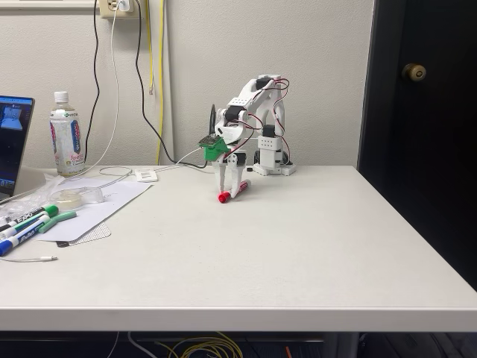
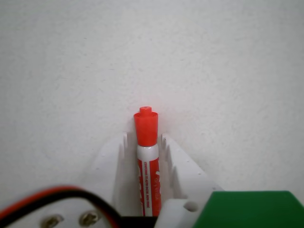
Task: Pick up the red marker.
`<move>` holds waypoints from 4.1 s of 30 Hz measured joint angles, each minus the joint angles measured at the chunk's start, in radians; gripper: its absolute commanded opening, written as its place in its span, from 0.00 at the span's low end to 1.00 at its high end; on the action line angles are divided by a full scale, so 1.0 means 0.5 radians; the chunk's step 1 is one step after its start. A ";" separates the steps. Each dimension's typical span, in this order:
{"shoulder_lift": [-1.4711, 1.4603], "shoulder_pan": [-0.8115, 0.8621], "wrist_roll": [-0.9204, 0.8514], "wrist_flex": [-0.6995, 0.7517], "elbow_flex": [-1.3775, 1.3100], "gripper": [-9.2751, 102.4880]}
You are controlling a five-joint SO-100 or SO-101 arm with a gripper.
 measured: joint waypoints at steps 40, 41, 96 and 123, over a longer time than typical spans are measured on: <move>-0.135 -0.043 0.037 -0.074 -0.003 0.12; -0.135 -0.043 0.040 -0.071 -0.003 0.11; 1.166 -0.301 0.988 0.190 0.003 0.09; 0.979 -0.356 0.927 0.209 -0.006 0.09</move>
